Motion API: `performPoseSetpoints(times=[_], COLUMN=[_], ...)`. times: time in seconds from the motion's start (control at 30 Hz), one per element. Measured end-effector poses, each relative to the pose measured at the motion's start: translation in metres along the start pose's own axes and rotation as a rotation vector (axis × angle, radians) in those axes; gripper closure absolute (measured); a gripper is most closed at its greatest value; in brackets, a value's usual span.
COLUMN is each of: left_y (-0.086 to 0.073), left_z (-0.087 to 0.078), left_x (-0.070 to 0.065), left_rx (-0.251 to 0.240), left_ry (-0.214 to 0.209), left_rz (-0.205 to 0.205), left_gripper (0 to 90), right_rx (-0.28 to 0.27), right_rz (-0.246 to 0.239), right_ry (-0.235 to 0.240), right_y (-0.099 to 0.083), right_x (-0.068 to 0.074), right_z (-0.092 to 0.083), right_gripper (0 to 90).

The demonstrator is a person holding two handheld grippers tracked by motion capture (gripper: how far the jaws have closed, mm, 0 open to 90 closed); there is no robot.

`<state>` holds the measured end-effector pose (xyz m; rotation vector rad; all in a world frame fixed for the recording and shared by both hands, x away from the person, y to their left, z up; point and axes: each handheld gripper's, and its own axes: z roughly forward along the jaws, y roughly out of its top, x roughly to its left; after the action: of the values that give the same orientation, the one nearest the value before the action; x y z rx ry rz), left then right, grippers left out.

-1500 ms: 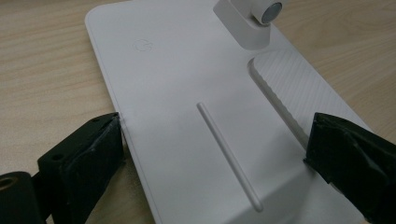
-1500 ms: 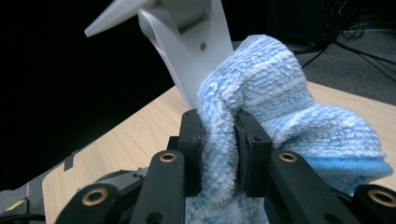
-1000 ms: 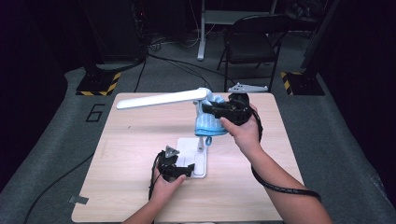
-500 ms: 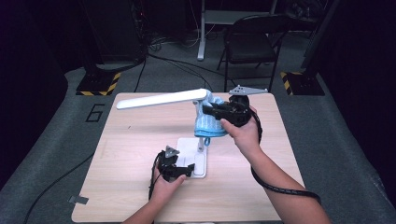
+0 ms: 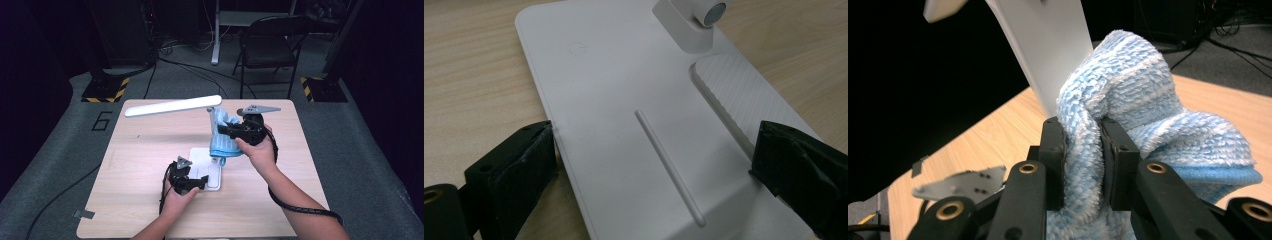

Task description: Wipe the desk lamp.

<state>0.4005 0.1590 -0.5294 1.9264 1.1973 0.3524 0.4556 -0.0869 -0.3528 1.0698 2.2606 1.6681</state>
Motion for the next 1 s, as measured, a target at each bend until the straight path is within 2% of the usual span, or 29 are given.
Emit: performPoseSetpoints(times=[0.13,0.23,0.5,0.63,0.8,1.0], left_y=[0.000,0.000,0.000,0.000,0.000,0.000], left_z=[0.000,0.000,0.000,0.000,0.000,0.000], left_x=[0.000,0.000,0.001,0.001,0.001,0.001], left_rx=[0.000,0.001,0.005,0.005,0.003,0.004], left_ry=[0.000,-0.003,-0.008,-0.008,-0.005,-0.006], left_rz=[0.000,-0.001,-0.002,-0.001,0.005,0.005], left_gripper=[3.9,3.9,4.0,4.0,4.1,4.1], right_rx=[0.028,0.047,0.070,0.059,0.049,0.027], right_rz=[-0.004,0.022,0.038,0.055,0.036,0.038], right_ry=[-0.012,-0.016,-0.010,0.003,-0.005,-0.022], right_y=[-0.011,-0.019,-0.036,-0.042,-0.049,-0.059], right_x=[-0.006,-0.009,-0.016,-0.016,-0.016,-0.020], right_z=[0.005,0.008,0.008,0.002,-0.008,-0.025], right_gripper=[74.2,74.3,74.2,74.2,74.1,73.9])
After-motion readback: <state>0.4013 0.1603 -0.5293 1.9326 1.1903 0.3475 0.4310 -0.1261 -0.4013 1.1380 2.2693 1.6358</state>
